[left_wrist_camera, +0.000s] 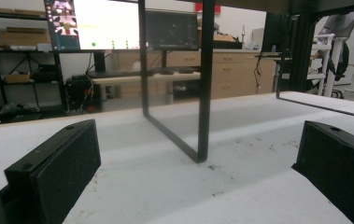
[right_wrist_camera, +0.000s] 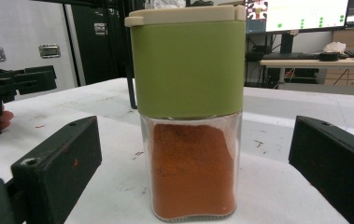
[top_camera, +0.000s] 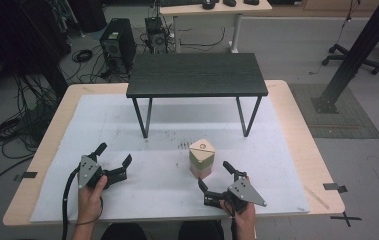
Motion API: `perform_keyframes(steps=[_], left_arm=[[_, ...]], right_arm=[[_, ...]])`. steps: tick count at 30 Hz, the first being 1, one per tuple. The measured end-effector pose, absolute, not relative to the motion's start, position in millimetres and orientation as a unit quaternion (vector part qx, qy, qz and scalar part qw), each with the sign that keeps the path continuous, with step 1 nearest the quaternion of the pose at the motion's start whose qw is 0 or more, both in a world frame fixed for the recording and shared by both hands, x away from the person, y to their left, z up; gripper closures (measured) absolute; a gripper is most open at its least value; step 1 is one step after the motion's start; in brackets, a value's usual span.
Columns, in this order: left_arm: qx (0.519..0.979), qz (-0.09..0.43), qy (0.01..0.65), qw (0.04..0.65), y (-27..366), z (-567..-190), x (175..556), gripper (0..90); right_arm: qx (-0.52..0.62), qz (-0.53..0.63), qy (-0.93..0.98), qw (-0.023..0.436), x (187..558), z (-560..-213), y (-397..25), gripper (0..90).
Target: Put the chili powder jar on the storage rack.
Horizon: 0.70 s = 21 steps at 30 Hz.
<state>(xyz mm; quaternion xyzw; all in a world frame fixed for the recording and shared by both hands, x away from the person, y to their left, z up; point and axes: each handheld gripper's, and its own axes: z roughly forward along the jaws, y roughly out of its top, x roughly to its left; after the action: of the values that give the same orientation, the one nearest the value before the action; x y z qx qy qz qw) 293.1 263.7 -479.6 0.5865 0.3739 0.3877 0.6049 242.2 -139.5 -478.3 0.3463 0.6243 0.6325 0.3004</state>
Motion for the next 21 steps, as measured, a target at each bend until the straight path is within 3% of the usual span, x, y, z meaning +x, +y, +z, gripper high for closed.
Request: perform_keyframes(steps=[21], left_arm=[[0.587, 0.385, 0.375, 0.606, 264, -480, 293, 0.2]], right_arm=[[0.347, 0.63, 0.626, 0.302, 253, -478, -124, 1.9]])
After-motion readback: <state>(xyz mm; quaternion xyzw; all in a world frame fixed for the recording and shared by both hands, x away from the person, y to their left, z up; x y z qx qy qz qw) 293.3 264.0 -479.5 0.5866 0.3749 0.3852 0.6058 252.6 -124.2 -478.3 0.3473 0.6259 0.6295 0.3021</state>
